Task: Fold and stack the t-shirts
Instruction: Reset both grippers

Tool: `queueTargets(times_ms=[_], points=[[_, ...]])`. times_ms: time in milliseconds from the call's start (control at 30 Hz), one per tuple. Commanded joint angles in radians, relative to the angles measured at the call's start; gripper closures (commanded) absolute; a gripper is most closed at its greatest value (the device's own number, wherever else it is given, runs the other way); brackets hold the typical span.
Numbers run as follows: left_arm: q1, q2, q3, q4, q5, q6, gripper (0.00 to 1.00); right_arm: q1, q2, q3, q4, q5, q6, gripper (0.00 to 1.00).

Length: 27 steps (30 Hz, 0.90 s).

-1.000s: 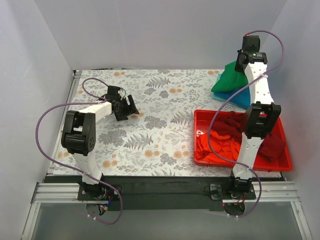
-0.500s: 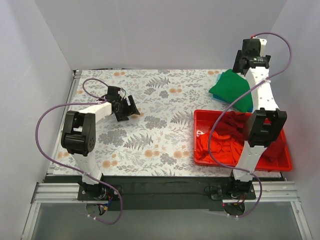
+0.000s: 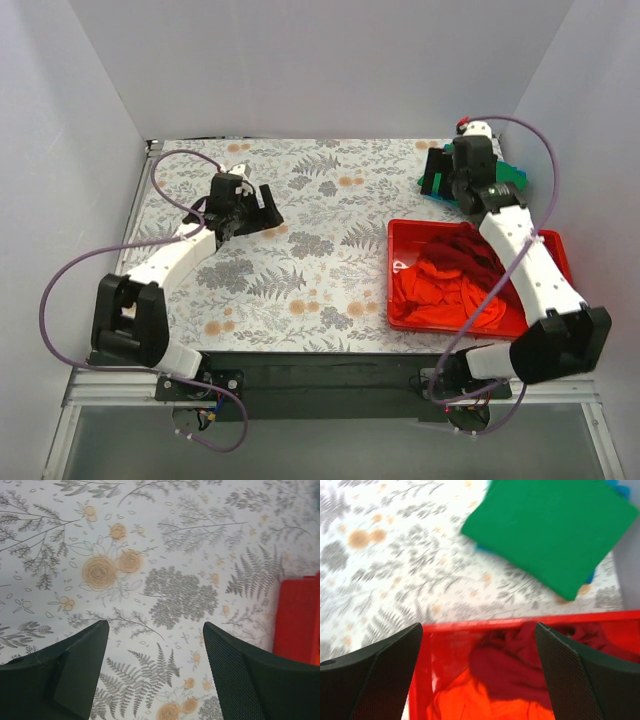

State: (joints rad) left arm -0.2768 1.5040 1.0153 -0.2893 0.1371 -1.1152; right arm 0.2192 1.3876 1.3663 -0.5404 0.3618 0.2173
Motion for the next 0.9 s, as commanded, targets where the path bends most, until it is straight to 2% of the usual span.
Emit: queueTargets(times_ms=[0, 133, 233, 500, 867], points=[[-0.033, -0.148, -0.059, 0.018, -0.057, 0.002, 0.25, 0.090, -0.152, -0.130, 0.082, -0.081, 0.039, 0.02], [-0.056, -0.344, -0.139, 0.018, -0.067, 0.020, 0.24, 0.192, -0.275, -0.281, 0.103, -0.155, 0.099, 0.02], [-0.068, -0.468, -0.202, 0.010, -0.074, 0.035, 0.21, 0.293, -0.347, -0.389, 0.137, -0.164, 0.128, 0.02], [-0.076, -0.665, -0.326, 0.013, -0.152, 0.058, 0.20, 0.505, -0.426, -0.518, 0.158, -0.081, 0.191, 0.02], [-0.076, -0.697, -0.351, 0.048, -0.146, 0.075, 0.20, 0.565, -0.447, -0.533, 0.128, -0.026, 0.203, 0.02]])
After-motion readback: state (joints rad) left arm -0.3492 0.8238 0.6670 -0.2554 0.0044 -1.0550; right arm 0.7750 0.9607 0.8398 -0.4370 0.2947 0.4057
